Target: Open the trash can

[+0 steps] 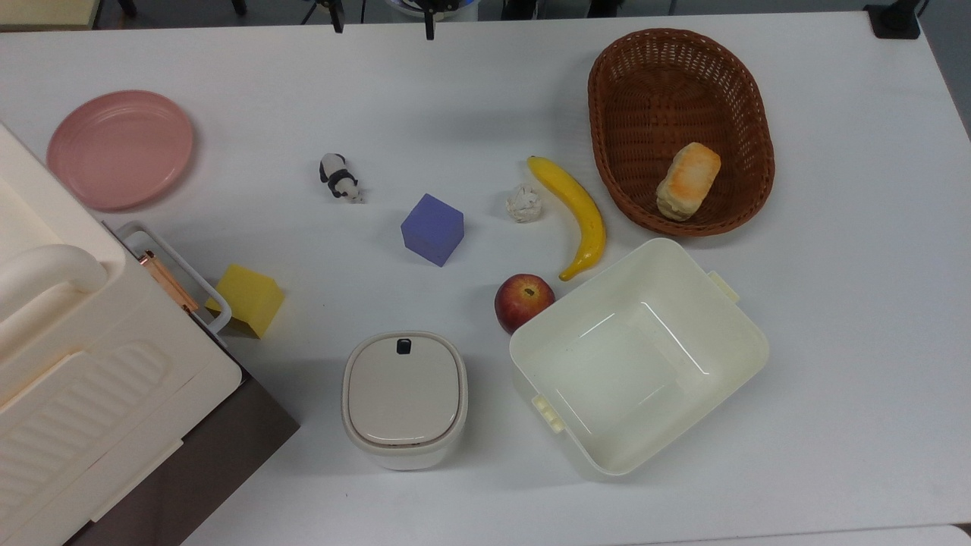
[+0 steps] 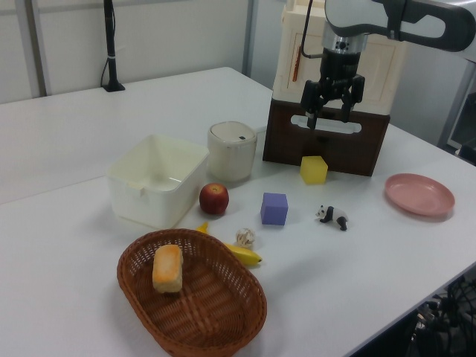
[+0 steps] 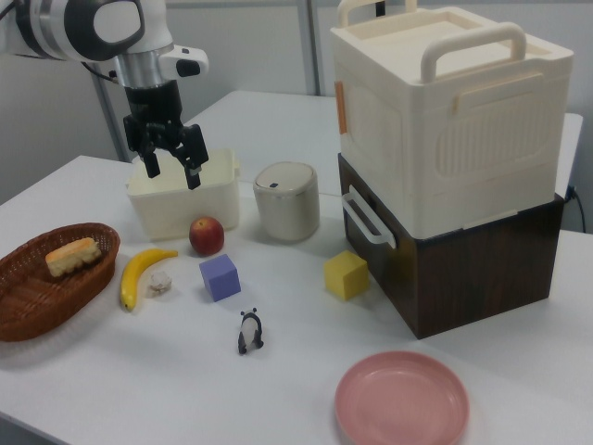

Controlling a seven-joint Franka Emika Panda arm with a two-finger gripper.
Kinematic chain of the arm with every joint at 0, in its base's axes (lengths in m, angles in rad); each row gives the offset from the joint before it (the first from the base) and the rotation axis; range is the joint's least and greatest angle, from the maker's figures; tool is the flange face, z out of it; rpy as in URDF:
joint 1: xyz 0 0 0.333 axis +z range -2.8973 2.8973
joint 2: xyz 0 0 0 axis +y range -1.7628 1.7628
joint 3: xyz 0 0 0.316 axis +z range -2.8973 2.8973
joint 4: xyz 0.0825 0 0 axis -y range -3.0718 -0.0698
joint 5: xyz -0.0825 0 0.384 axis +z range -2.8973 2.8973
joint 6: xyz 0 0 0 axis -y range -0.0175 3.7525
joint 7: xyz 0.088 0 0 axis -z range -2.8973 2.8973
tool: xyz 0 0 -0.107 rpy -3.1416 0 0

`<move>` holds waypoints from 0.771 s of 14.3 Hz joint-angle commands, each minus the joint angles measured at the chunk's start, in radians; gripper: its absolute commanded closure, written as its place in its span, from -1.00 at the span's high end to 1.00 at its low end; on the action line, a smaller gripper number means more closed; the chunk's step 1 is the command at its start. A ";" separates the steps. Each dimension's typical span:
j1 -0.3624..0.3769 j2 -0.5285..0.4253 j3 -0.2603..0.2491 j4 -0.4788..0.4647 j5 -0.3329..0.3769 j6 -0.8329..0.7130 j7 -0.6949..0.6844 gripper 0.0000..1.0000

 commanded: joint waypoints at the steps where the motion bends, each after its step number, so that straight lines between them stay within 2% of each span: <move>1: -0.001 0.001 -0.003 0.011 0.022 -0.026 -0.078 1.00; 6: 0.000 0.000 0.001 0.005 0.023 0.018 0.002 1.00; 11: 0.000 -0.002 0.001 0.002 0.023 0.018 -0.005 1.00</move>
